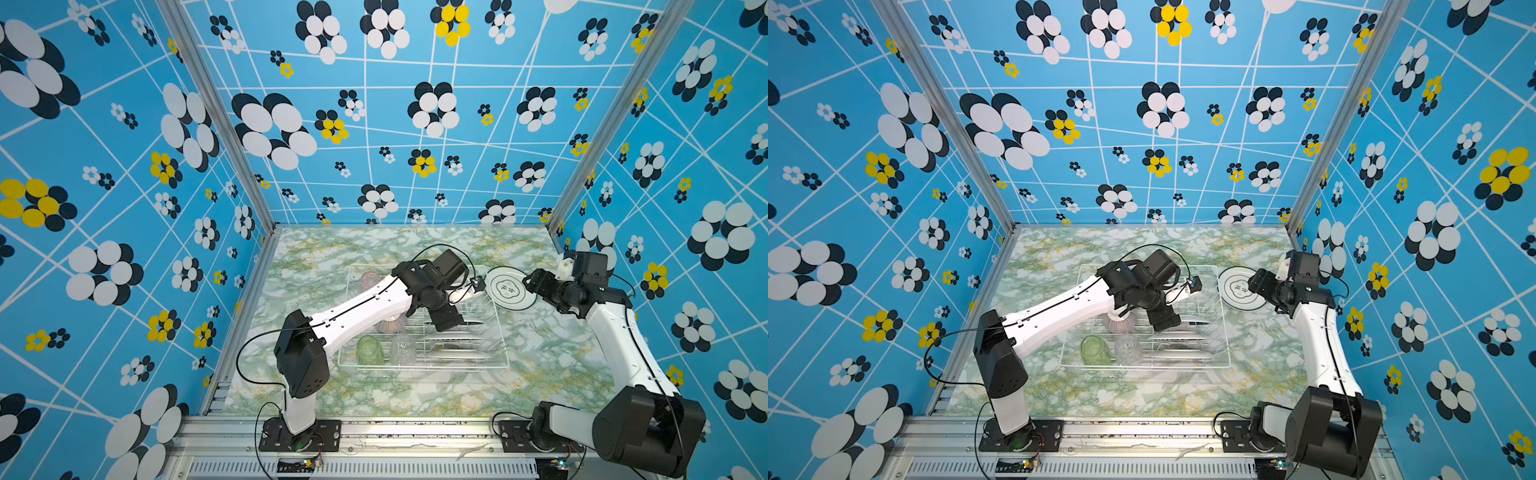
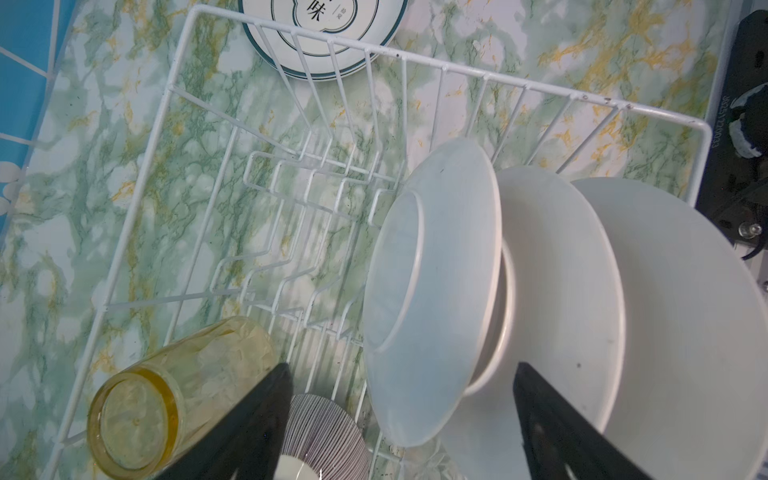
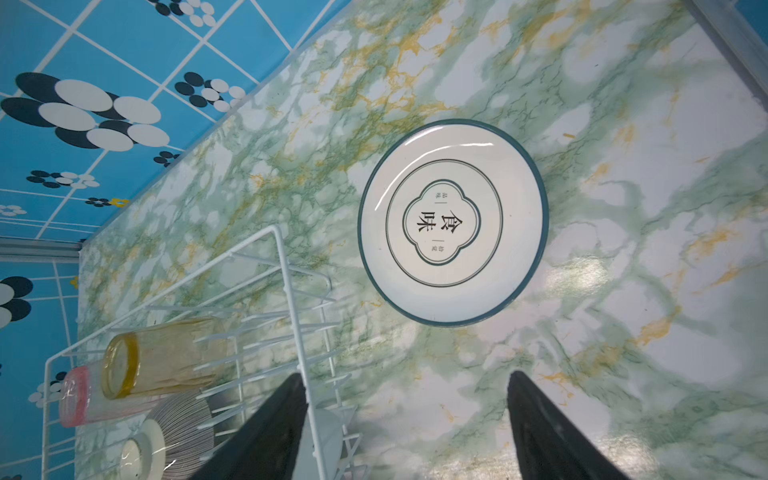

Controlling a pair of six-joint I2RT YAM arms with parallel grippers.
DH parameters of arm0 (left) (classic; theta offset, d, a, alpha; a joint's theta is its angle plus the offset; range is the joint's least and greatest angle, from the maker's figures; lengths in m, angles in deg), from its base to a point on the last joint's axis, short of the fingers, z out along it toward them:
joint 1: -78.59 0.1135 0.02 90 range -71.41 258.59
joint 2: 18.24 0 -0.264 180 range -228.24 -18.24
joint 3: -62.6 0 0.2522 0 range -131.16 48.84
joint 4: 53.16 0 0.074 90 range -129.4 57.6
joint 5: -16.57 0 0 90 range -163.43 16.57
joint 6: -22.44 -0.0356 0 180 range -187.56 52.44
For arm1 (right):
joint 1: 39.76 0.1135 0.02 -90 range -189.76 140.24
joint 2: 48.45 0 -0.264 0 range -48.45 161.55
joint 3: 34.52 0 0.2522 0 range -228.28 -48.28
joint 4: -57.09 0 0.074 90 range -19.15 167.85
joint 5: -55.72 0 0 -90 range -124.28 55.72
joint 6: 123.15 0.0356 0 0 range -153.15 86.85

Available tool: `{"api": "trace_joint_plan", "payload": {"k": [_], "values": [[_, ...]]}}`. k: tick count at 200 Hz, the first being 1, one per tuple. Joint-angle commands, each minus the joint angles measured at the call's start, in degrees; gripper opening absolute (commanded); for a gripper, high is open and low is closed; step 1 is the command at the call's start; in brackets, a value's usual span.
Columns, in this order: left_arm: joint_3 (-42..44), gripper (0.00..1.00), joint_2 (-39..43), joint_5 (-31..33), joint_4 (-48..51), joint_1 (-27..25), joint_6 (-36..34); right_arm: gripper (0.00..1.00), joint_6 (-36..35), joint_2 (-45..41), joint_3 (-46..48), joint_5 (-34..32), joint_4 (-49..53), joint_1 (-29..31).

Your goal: Unload the mixed dishes from the dish rack

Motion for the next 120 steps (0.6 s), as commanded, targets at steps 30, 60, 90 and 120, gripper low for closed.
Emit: {"api": "trace_joint_plan", "payload": {"k": [30, 60, 90, 120], "values": [[-5.21, 0.83, -4.5, 1.28, 3.59, -0.63, -1.96, 0.79, 0.13, -3.71, 1.1, 2.57, 2.06, 0.88], [-7.42, 0.71, -7.5, 1.88, 5.04, -0.72, -2.44, 0.79, 0.2, -4.64, 1.63, 2.94, 2.07, 1.15], [-9.48, 0.6, -9.93, 2.88, 6.45, -0.74, -2.81, 0.79, 0.29, -5.39, 1.86, 3.04, 1.85, 1.13], [-10.17, 0.55, -10.68, 4.46, 5.77, -0.72, -3.3, 0.79, 0.38, -5.5, 2.09, 3.47, 1.38, 1.17]]}}
